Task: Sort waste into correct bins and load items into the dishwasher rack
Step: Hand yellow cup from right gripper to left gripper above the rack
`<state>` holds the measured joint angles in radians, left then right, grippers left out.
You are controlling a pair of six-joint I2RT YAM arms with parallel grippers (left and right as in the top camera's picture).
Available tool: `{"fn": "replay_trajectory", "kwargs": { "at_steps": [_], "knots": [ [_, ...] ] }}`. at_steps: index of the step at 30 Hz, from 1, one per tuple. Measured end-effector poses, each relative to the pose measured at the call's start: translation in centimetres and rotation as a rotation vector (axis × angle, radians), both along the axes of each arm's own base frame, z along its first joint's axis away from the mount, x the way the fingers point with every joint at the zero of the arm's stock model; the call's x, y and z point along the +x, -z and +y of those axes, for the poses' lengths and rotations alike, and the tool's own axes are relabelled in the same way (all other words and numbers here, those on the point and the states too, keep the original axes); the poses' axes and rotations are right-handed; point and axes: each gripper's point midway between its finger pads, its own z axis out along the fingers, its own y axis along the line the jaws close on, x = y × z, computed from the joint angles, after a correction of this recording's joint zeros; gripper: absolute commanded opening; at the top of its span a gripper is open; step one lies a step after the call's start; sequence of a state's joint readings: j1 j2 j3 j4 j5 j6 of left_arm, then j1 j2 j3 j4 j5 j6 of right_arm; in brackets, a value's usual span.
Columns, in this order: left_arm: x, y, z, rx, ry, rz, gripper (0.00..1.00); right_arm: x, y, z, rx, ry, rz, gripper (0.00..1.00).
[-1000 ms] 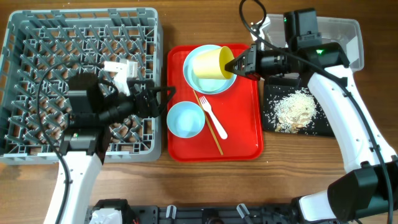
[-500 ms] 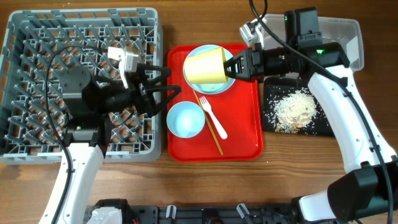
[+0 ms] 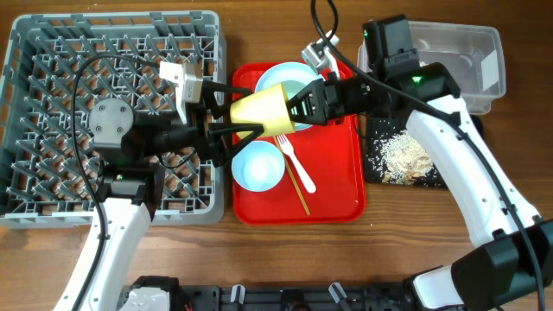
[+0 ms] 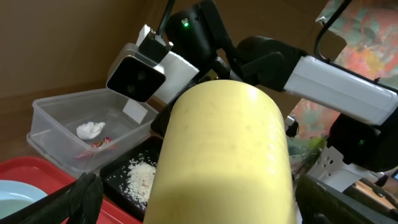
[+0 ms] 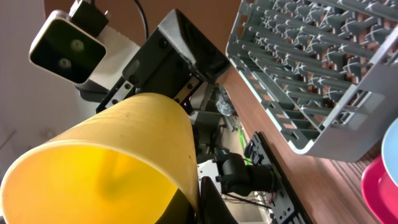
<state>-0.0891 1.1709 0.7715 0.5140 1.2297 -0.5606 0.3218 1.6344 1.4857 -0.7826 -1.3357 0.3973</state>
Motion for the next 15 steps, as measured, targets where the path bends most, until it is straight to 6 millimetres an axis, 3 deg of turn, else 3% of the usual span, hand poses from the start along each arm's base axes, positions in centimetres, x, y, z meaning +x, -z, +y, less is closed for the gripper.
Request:
{"fn": "replay_trajectory", "kwargs": {
  "at_steps": [7,15],
  "knots": [
    [-0.06,-0.03,-0.01,-0.009,0.005,0.032,1.0,-0.04,-0.33,0.59,0.009,-0.009,-0.009,0.04],
    [-0.21,-0.02,-0.08,-0.011,0.014,0.043,0.91,0.07,-0.41,0.63,0.009,-0.006,-0.006,0.04]
  ]
}}
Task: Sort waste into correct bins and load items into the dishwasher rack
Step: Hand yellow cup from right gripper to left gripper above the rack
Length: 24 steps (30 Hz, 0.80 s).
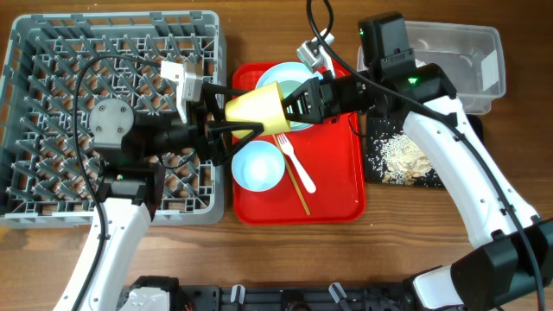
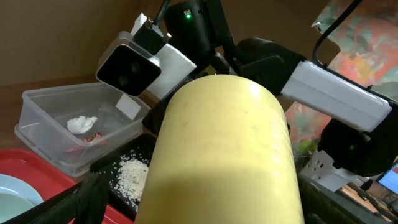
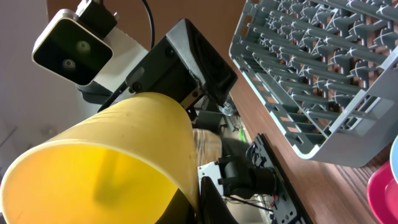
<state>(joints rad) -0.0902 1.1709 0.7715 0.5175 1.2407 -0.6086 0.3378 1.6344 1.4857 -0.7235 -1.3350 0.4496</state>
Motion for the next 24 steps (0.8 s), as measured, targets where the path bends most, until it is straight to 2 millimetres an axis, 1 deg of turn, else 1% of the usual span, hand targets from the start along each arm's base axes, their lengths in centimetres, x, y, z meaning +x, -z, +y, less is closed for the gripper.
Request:
{"fn": "replay_trajectory", "kwargs": {
  "at_steps": [3,8,10,13,16,21,24],
  "knots": [
    [-0.2,0.0,-0.2,0.0,0.008,-0.001,0.89,0.0,0.0,0.0,0.0,0.0,0.002,0.04],
    [-0.9,-0.3,-1.1,-0.003,0.042,-0.025,0.86,0.0,0.0,0.0,0.0,0.0,0.003,0.04],
    [-0.8,-0.3,-1.1,-0.003,0.041,-0.025,0.84,0.0,0.0,0.0,0.0,0.0,0.003,0.04],
    [-0.8,-0.4,-1.1,-0.004,0.041,-0.024,0.77,0.0,0.0,0.0,0.0,0.0,0.003,0.04],
    [-0.9,-0.4,-1.1,-0.004,0.042,-0.025,0.73,0.0,0.0,0.0,0.0,0.0,0.003,0.04],
    [-0.9,-0.4,-1.1,-0.004,0.042,-0.026,0.7,0.0,0.0,0.0,0.0,0.0,0.003,0.04],
    [-0.9,-0.4,-1.1,-0.004,0.042,-0.025,0.65,0.0,0.0,0.0,0.0,0.0,0.003,0.04]
  ]
}}
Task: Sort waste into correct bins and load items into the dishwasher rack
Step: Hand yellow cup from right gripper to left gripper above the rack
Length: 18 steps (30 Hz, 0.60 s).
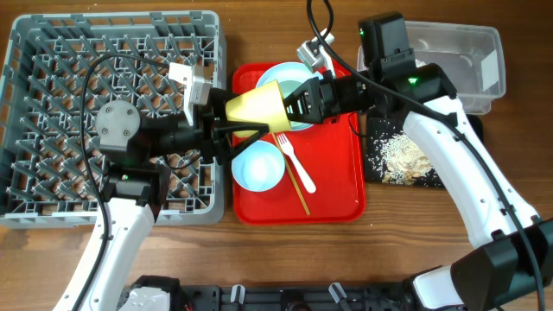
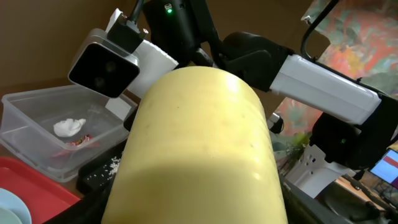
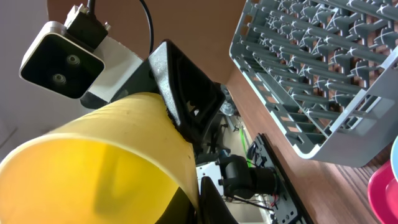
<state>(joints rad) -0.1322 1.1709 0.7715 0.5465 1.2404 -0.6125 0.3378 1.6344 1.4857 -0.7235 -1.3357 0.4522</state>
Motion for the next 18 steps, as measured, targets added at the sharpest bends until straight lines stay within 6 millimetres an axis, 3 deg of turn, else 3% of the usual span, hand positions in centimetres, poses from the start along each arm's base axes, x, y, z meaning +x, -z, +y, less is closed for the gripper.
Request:
{"fn": "replay_trajectory", "kwargs": {
  "at_steps": [6,12,18],
  "knots": [
    [0.0,0.0,0.0,0.0,-0.001,0.0,0.61,0.0,0.0,0.0,0.002,-0.002,0.0,0.06],
    [0.2,0.1,0.2,0.001,-0.008,0.003,0.57,-0.1,-0.1,0.0,0.004,-0.005,0.005,0.25],
    [1.6,1.6,2.1,0.013,-0.075,0.117,0.44,0.6,0.7,0.0,-0.045,0.04,0.015,0.31]
  ]
}}
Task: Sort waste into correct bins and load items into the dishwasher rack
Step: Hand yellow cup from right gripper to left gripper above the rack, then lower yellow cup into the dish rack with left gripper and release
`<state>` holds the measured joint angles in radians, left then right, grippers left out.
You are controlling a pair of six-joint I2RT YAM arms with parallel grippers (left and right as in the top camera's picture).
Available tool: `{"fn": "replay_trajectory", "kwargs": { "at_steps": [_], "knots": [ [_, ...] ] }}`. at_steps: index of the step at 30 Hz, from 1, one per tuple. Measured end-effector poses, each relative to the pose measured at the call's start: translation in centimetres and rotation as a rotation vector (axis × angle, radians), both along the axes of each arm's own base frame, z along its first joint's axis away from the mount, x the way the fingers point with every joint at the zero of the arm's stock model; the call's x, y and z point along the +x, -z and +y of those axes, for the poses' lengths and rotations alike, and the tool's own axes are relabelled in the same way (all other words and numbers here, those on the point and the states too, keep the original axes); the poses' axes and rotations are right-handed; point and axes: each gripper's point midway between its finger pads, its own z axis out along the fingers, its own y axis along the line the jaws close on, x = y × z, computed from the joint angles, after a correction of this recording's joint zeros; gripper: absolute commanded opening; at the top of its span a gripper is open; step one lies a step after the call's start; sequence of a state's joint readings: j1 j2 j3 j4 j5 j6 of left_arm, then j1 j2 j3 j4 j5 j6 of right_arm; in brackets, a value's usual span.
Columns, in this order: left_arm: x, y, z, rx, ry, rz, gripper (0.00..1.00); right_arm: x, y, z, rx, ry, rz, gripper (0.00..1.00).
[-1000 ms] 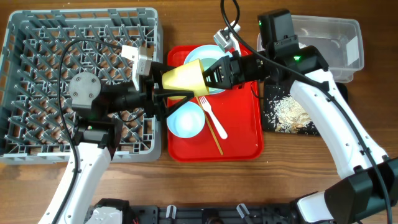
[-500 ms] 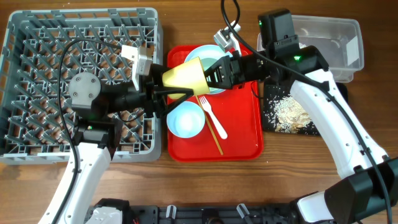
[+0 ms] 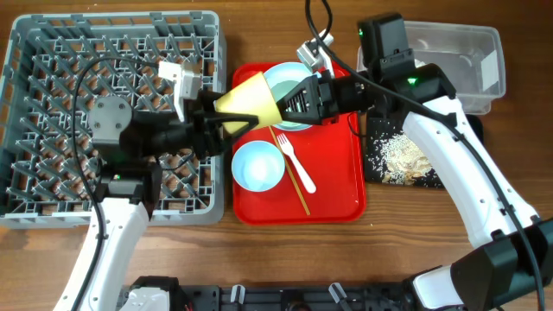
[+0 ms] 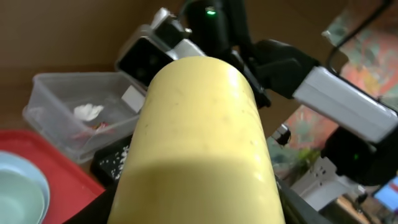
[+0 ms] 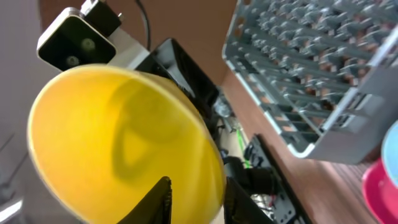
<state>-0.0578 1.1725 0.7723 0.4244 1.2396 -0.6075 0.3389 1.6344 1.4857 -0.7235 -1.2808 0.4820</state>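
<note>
A yellow cup (image 3: pixel 251 99) lies on its side in the air over the left edge of the red tray (image 3: pixel 333 199). My left gripper (image 3: pixel 216 121) is shut on its narrow base end, and the cup (image 4: pixel 199 137) fills the left wrist view. My right gripper (image 3: pixel 289 102) is at the cup's mouth. Its fingers stand open, one on each side of the rim (image 5: pixel 198 186), and the cup's (image 5: pixel 118 143) inside faces that camera. The grey dishwasher rack (image 3: pixel 52 52) stands at the left.
On the tray lie a small blue bowl (image 3: pixel 257 166), a pale blue plate (image 3: pixel 289 86), a white fork (image 3: pixel 292 160) and a chopstick (image 3: pixel 298 186). A black tray with rice (image 3: pixel 402 160) and a clear bin (image 3: pixel 467 52) are at the right.
My right gripper's fingers, pinched on the cup's rim before, now stand apart. The cup and my left gripper sit slightly further left, toward the rack.
At first my right gripper held the yellow cup by its rim, with my open left fingers around the base. The left gripper then came closer on the base. Now the left gripper holds the cup and the right one has opened.
</note>
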Motion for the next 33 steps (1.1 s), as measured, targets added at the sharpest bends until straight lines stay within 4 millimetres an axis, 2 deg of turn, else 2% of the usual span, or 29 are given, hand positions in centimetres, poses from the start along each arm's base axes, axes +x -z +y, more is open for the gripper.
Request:
{"fn": "replay_trajectory", "kwargs": {
  "at_steps": [6,7,9,13,15,17,19,23,25,27,30,33],
  "knots": [
    [1.8,3.9,3.2,0.052,-0.133,0.172,0.28,2.5,2.9,-1.0,-0.168,0.155,0.002,0.31],
    [2.4,5.0,3.9,0.069,-0.188,0.221,0.2,2.8,3.9,-1.5,-0.225,0.193,0.016,0.31],
    [3.6,7.0,5.5,0.111,-0.303,0.297,0.11,3.2,5.6,-2.4,-0.322,0.246,0.034,0.31],
    [4.7,10.7,8.6,0.2,-0.499,0.444,0.06,3.2,9.0,-5.7,-0.533,0.333,0.073,0.31],
    [4.2,12.7,10.2,0.27,-0.59,0.566,0.05,3.0,10.2,-7.6,-0.625,0.364,0.094,0.31],
    [3.8,13.6,11.8,0.36,-0.683,0.643,0.08,2.9,11.1,-10.4,-0.732,0.411,0.096,0.31],
    [3.3,12.9,14.1,0.476,-0.799,0.688,0.08,2.7,11.0,-13.0,-0.809,0.466,0.084,0.31],
    [2.6,9.7,17.9,0.627,-0.99,0.678,0.07,0.7,9.2,-18.2,-0.967,0.578,0.035,0.31],
    [1.3,10.5,20.0,0.732,-1.081,0.719,0.07,-0.6,8.4,-20.6,-1.044,0.629,0.027,0.36],
    [0.5,11.3,21.4,0.804,-1.135,0.753,0.06,-1.2,8.1,-21.9,-1.087,0.654,0.025,0.37],
    [0.2,12.5,22.7,0.882,-1.174,0.793,0.07,-1.8,8.3,-22.8,-1.132,0.66,0.037,0.38],
    [0.4,14.3,23.2,0.943,-1.165,0.851,0.06,-1.8,8.3,-22.9,-1.137,0.661,0.036,0.38]
  ]
}}
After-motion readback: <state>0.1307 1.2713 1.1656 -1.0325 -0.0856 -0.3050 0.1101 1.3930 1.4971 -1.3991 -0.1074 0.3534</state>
